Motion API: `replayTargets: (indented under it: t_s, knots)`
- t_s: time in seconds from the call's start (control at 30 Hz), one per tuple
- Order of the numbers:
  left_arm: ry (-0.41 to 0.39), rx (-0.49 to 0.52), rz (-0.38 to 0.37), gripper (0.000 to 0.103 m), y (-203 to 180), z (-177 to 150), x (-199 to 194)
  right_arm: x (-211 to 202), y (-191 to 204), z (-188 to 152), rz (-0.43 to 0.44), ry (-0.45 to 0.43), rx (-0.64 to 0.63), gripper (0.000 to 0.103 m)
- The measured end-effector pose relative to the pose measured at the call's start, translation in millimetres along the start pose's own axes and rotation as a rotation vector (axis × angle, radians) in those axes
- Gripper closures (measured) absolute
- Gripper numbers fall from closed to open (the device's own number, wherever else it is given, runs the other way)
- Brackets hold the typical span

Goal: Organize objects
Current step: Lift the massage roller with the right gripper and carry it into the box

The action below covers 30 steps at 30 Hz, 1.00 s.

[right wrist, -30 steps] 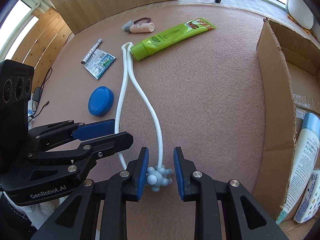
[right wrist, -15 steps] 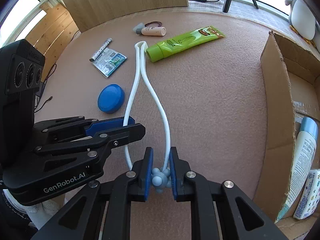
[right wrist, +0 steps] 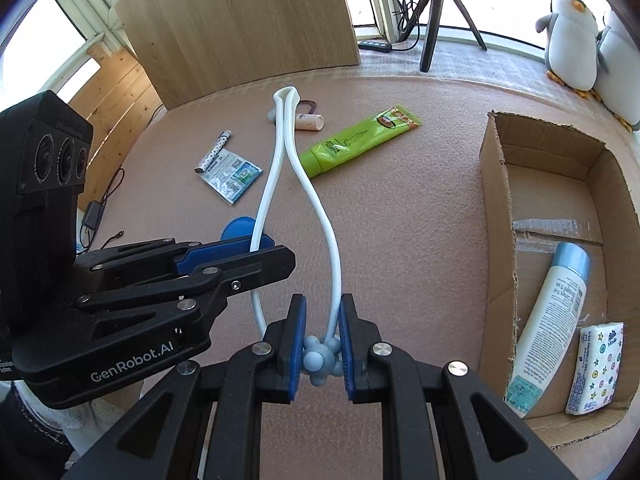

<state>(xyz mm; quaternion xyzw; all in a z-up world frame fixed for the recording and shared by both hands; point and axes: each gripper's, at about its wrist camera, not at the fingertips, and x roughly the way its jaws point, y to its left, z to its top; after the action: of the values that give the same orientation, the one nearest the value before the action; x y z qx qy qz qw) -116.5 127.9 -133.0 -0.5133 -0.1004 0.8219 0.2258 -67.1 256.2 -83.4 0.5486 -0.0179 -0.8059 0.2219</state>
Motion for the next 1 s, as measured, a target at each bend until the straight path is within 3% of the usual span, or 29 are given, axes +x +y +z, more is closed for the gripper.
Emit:
replayTargets:
  t_s: [0.6, 0.9, 1.0]
  knots:
    - [0.073, 0.209, -0.145, 0.087, -151, 30, 72, -78, -121, -33, -0.129, -0.094, 0.230, 0.088]
    - [0.117, 0.258, -0.160, 0.087, -188, 30, 102, -88, -158, -49, -0.163, -0.089, 0.287, 0.088]
    - [0.126, 0.270, -0.133, 0.078, -191, 26, 106, -88, -162, -49, -0.207, -0.093, 0.289, 0.086]
